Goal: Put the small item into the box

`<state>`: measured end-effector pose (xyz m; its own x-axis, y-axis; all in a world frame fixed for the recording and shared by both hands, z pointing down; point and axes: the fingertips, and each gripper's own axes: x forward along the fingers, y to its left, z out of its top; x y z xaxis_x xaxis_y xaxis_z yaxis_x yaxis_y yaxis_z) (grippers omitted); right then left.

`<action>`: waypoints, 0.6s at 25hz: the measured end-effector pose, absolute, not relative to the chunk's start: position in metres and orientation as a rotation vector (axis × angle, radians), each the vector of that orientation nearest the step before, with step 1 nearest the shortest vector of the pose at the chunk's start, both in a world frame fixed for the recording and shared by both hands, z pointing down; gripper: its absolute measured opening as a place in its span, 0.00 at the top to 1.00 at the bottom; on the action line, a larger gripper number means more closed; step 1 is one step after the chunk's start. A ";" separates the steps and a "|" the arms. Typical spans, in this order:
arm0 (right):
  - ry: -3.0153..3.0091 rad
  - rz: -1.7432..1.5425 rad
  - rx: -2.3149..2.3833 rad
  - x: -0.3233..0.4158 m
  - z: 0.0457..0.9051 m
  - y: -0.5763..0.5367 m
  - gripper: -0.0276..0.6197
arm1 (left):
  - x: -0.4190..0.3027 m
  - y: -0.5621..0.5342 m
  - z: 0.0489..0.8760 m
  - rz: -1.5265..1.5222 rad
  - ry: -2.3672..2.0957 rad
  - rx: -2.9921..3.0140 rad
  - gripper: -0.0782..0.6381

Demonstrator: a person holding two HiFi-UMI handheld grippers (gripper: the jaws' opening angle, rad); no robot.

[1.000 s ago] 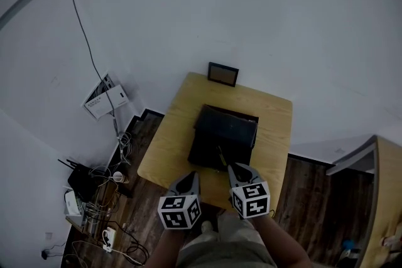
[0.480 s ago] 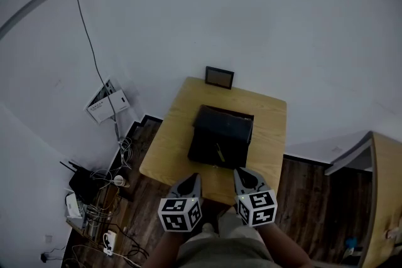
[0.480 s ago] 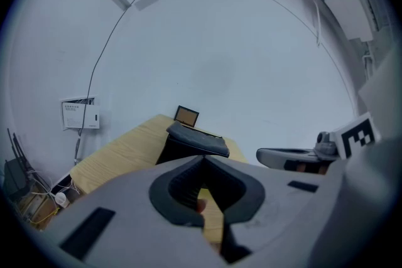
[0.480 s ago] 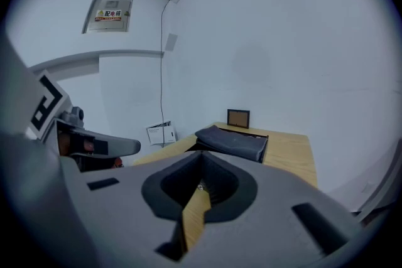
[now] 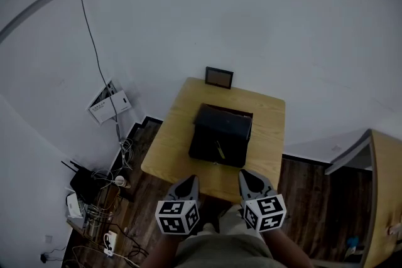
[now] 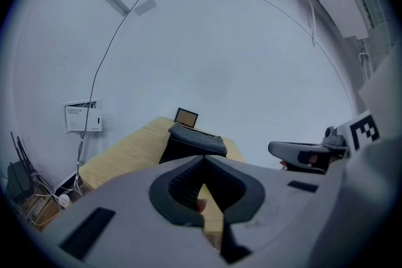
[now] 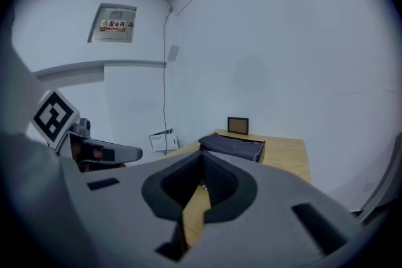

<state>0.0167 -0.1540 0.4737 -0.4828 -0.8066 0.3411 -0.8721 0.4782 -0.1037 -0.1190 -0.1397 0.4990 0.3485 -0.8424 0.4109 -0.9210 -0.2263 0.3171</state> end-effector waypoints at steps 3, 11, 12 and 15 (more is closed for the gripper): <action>-2.478 0.378 1.445 0.021 0.472 -0.148 0.96 | -0.118 -0.136 0.498 0.204 -1.527 2.116 0.89; -2.472 0.421 1.482 0.029 0.471 -0.151 0.96 | -0.117 -0.139 0.495 0.190 -1.525 2.121 0.89; -2.473 0.425 1.485 0.030 0.471 -0.151 0.96 | -0.117 -0.139 0.494 0.187 -1.525 2.120 0.89; -2.474 0.411 1.483 0.029 0.469 -0.152 0.96 | -0.116 -0.141 0.493 0.180 -1.525 2.119 0.89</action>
<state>0.0294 -0.1521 0.4694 -0.4629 -0.8213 0.3333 -0.8850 0.4496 -0.1213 -0.1163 -0.1407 0.4934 0.3576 -0.8458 0.3958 -0.9148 -0.2320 0.3307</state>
